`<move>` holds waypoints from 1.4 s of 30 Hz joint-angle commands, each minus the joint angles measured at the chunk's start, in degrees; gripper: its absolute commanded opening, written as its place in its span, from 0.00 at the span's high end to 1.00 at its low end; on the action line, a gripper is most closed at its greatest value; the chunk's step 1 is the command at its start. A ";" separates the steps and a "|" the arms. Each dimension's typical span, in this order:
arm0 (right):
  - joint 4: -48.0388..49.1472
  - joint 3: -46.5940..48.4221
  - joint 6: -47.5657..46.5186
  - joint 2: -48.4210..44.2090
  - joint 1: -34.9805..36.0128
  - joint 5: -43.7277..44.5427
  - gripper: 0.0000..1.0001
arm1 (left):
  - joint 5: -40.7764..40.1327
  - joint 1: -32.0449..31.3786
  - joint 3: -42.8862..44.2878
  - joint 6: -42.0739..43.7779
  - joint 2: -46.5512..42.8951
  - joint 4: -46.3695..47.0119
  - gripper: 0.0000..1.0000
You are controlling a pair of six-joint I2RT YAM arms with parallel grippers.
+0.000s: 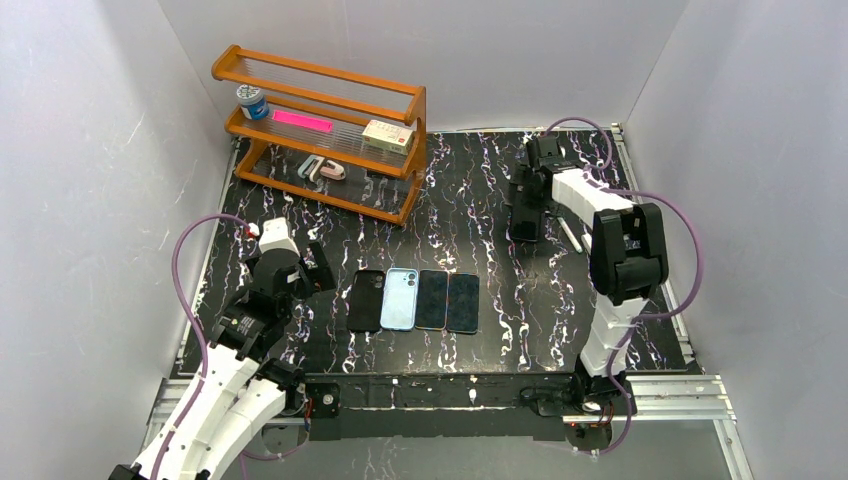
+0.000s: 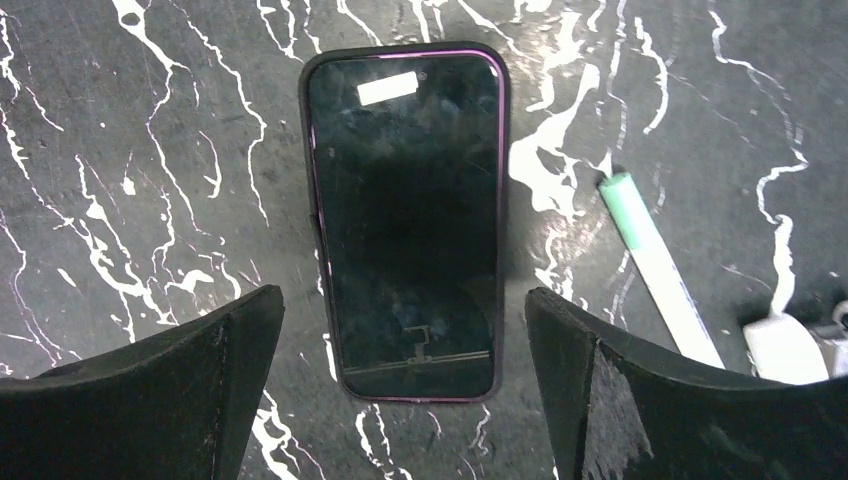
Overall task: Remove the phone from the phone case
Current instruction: Pick up the phone at the center of the board.
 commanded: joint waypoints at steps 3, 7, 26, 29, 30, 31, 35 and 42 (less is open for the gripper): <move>0.49 5.20 -1.66 4.75 -0.54 -3.17 0.01 | -1.63 0.28 -0.17 0.95 0.01 1.39 0.02; -0.86 7.48 -1.59 7.53 -0.96 -1.24 0.01 | -1.55 0.30 -0.25 1.04 0.04 1.50 0.02; -4.54 7.16 -2.99 12.54 -1.26 -4.49 0.04 | -0.32 0.28 -0.34 1.28 1.39 2.04 0.02; -5.04 6.77 -2.99 12.60 -1.25 -8.18 0.16 | 0.40 0.30 -0.34 1.46 1.44 2.25 0.02; -5.05 6.60 -2.91 12.45 -1.25 -9.19 0.21 | 0.71 0.31 -0.34 1.48 1.52 2.30 0.02; -4.93 6.31 -2.77 12.20 -1.26 -9.96 0.27 | 1.13 0.28 -0.30 1.56 1.53 2.35 0.02; -3.87 4.97 -2.34 9.73 -1.28 -13.13 0.52 | 3.72 0.30 -0.49 1.53 1.97 2.90 0.02; 1.47 -0.90 -1.98 1.76 -1.16 -20.64 0.92 | 12.81 0.26 -0.21 -3.31 5.96 6.18 0.02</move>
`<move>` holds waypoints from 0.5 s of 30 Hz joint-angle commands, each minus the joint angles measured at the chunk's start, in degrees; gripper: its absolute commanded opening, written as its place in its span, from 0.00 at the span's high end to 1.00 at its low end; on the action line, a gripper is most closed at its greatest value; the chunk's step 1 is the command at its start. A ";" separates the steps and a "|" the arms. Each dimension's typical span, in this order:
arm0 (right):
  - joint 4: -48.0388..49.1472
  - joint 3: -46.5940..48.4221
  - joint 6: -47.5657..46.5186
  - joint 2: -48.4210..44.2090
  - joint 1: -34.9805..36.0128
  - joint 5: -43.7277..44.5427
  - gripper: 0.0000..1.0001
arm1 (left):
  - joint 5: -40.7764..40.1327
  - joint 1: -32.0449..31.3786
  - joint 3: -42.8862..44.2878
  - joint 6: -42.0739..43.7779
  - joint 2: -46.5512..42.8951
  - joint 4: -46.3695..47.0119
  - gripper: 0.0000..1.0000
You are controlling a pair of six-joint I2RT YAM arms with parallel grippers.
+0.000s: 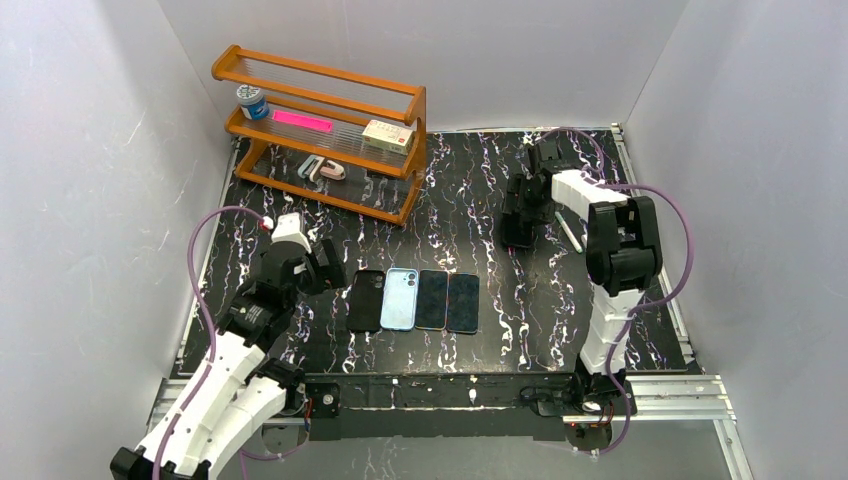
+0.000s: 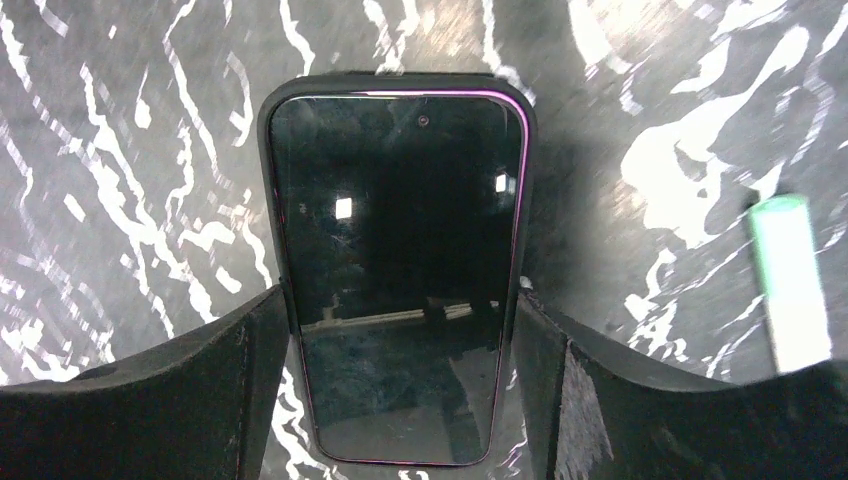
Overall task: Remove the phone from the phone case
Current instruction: Pick up the phone at the center of the board.
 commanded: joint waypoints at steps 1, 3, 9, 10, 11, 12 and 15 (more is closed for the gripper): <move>2.77 -4.56 1.58 -6.30 0.51 -9.75 0.95 | 7.41 0.26 -0.18 -4.40 2.69 3.69 0.02; 5.20 -6.95 2.31 -9.05 0.57 -12.05 0.99 | 10.20 0.26 -0.15 -6.40 4.02 5.86 0.02; 13.70 -14.86 5.41 -17.91 1.27 -19.05 0.99 | 14.79 0.27 2.66 -10.08 9.10 8.40 0.02; 14.75 -15.95 5.92 -19.22 1.74 -19.62 0.99 | 15.23 0.23 3.35 -10.60 9.91 8.57 0.02; 15.74 -16.98 6.41 -20.41 2.39 -20.09 0.99 | 16.67 0.23 3.92 -11.30 10.78 8.85 0.02; 16.54 -17.91 6.93 -21.65 3.16 -20.33 0.99 | 17.54 0.23 4.48 -12.13 11.46 9.15 0.02; 19.24 -20.56 8.44 -25.08 6.28 -20.09 0.99 | 19.51 0.28 5.50 -15.23 13.53 11.04 0.02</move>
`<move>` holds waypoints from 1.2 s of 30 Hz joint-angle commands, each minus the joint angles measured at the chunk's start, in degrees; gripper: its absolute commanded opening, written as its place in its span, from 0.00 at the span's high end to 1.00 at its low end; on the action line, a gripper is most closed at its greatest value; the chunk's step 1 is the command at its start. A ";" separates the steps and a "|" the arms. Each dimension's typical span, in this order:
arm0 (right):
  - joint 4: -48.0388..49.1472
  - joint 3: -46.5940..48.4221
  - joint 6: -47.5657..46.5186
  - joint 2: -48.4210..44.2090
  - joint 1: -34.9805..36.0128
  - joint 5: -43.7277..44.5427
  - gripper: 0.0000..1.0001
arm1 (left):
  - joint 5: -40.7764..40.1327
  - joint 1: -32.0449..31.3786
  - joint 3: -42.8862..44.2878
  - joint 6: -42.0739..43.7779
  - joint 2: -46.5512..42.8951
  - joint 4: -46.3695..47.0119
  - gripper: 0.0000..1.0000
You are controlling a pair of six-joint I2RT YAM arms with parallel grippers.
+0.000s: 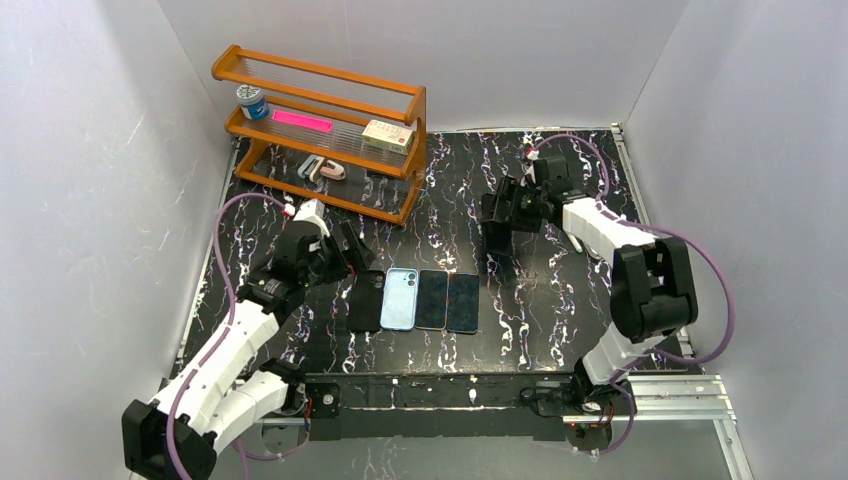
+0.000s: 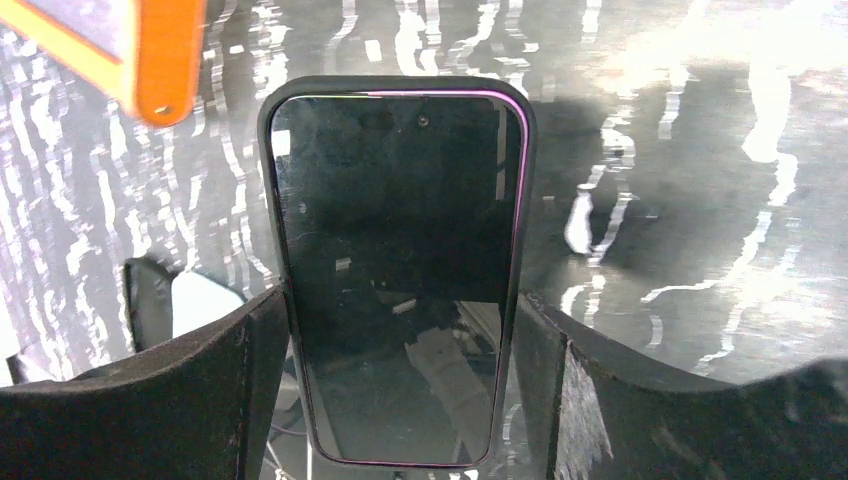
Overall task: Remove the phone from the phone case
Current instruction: Pick up the phone at the center of the board.
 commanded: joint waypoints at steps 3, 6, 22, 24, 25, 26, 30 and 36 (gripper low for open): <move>11.48 -4.50 4.61 -9.02 8.22 -2.19 0.99 | 6.63 0.20 4.54 -7.24 3.91 4.92 0.02; 14.95 -6.77 5.93 -11.80 13.43 0.05 0.99 | 8.94 0.22 5.66 -9.53 6.05 6.80 0.02; 16.71 -2.10 0.91 -12.60 34.45 8.98 0.99 | 13.64 -0.30 6.47 -16.95 9.99 13.83 0.02; 16.88 -0.95 0.26 -12.25 35.91 9.49 0.99 | 13.48 -0.60 6.21 -17.29 10.35 13.97 0.02; 17.11 -0.46 -0.23 -12.10 36.63 9.55 0.99 | 13.35 -0.72 6.01 -17.42 10.54 14.07 0.02; 17.43 -0.04 -0.57 -12.01 37.22 9.56 0.99 | 13.19 -0.82 5.88 -17.59 10.78 14.26 0.03; 19.07 1.04 -1.33 -11.78 38.71 9.21 0.99 | 13.70 -1.22 5.76 -18.19 12.33 14.90 0.09; 21.15 1.37 -2.43 -11.74 39.44 8.13 0.99 | 14.45 -2.29 5.46 -19.47 13.33 16.71 0.25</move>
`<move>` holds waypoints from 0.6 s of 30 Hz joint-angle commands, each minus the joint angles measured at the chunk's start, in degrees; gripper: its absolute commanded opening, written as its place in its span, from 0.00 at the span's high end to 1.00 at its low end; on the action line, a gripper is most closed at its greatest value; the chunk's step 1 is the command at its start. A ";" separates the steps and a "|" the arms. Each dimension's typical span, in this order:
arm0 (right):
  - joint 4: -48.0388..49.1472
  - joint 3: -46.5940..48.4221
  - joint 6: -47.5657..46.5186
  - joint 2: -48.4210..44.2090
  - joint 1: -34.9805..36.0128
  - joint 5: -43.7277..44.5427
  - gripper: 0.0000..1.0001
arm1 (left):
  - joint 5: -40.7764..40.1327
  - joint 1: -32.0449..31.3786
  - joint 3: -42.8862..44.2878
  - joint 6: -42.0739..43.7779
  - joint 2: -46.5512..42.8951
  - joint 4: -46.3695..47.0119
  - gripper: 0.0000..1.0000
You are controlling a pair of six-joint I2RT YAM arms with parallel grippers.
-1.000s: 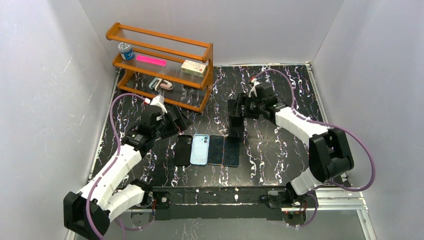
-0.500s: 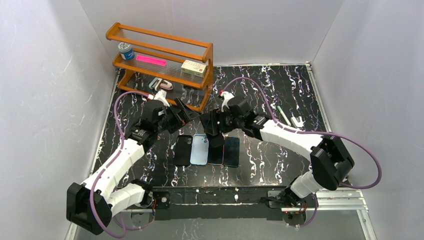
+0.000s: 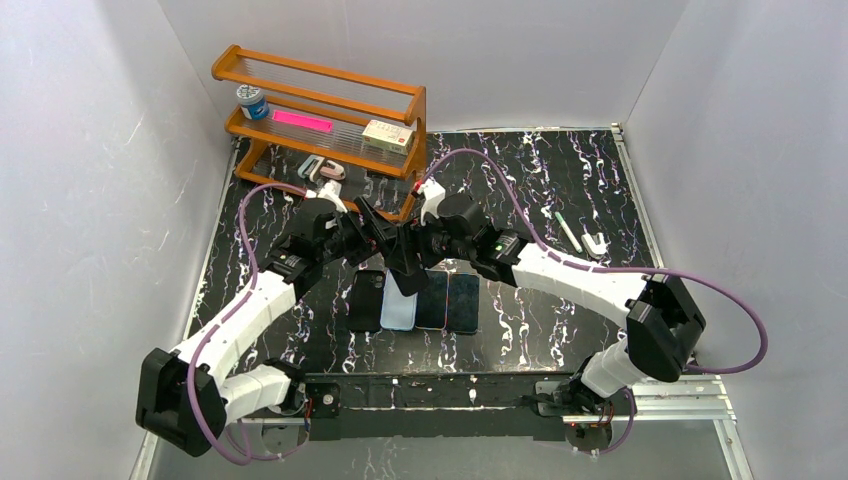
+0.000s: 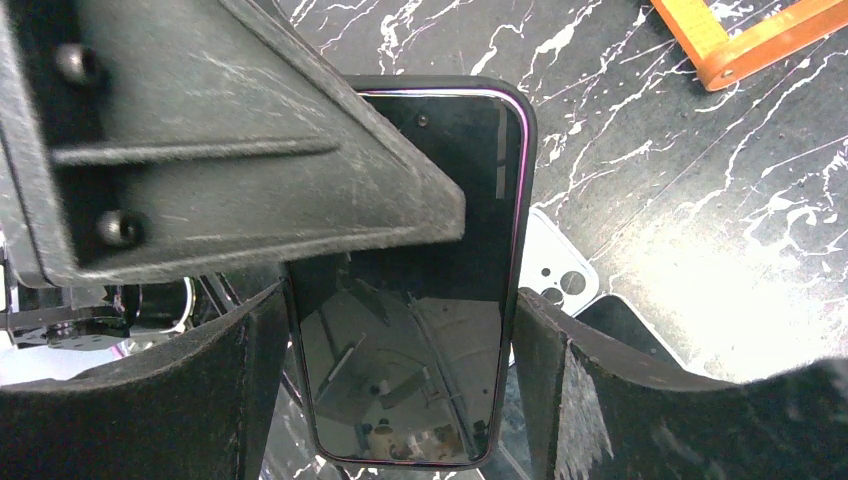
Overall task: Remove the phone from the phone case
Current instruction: Pick up the phone at the center of the board.
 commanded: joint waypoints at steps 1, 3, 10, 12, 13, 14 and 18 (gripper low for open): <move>6.95 3.32 -1.75 -0.38 0.27 -0.71 0.99 | 1.27 -0.94 0.00 -1.33 0.01 2.31 0.29; 7.54 3.19 -1.97 -0.37 0.27 -1.01 0.99 | 1.53 -1.15 -0.42 -1.86 0.10 3.08 0.38; 9.32 2.71 -1.83 -0.44 0.27 -2.19 0.99 | 0.44 -1.26 -2.46 -3.47 -1.40 7.15 0.89; 10.27 1.87 -1.08 -0.93 0.23 -1.94 0.98 | 0.33 -1.22 -3.20 -4.69 -1.72 9.06 0.99; 10.93 1.17 -0.34 -1.47 0.27 -1.56 0.93 | 0.37 -1.26 -3.60 -5.27 -1.86 9.90 1.00; 11.55 0.38 0.15 -2.04 0.21 -1.06 0.90 | 0.33 -1.20 -3.98 -5.71 -2.09 10.67 1.00; 13.23 -2.60 1.88 -5.10 -0.69 -0.28 0.55 | -1.67 -1.17 -5.38 -7.43 -4.11 13.22 1.00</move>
